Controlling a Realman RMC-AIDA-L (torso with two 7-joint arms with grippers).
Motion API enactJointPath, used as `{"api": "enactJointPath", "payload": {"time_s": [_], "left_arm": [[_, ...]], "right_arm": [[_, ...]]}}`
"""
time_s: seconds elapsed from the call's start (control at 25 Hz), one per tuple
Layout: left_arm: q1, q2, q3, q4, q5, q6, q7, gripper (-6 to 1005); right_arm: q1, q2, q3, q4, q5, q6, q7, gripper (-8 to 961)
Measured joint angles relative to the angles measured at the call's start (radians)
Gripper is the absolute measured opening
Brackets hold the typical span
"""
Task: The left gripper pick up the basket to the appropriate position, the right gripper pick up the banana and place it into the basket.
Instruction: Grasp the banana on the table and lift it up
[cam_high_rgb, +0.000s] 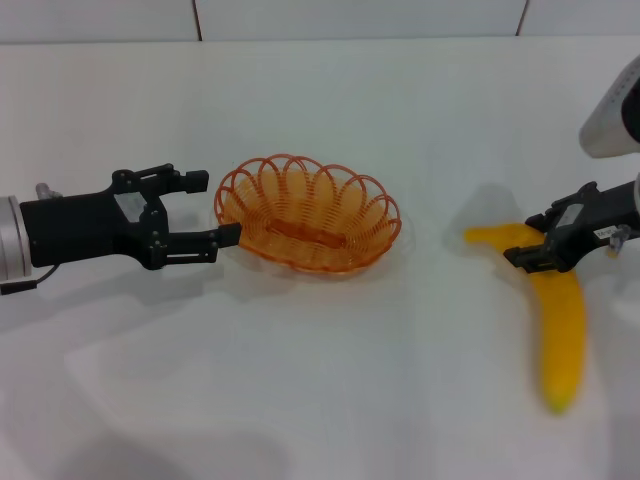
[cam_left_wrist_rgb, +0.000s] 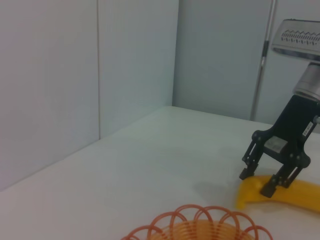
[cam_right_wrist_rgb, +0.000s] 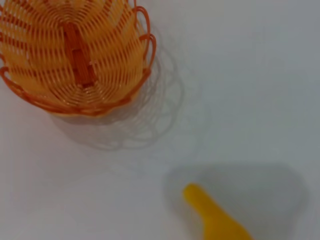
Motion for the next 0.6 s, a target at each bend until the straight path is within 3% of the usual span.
{"api": "enactJointPath", "payload": {"time_s": [0.08, 0.32, 0.6], "left_arm": [[0.000, 0.000, 0.000, 0.000, -0.001, 0.000, 0.000, 881], [0.000, 0.000, 0.000, 0.000, -0.001, 0.000, 0.000, 881], [0.001, 0.000, 0.000, 0.000, -0.002, 0.000, 0.000, 881]], "right_arm": [[0.001, 0.000, 0.002, 0.000, -0.006, -0.004, 0.008, 651], [0.003, 0.000, 0.003, 0.000, -0.009, -0.007, 0.016, 475], [0.004, 0.000, 0.012, -0.019, -0.001, 0.001, 0.017, 480]]}}
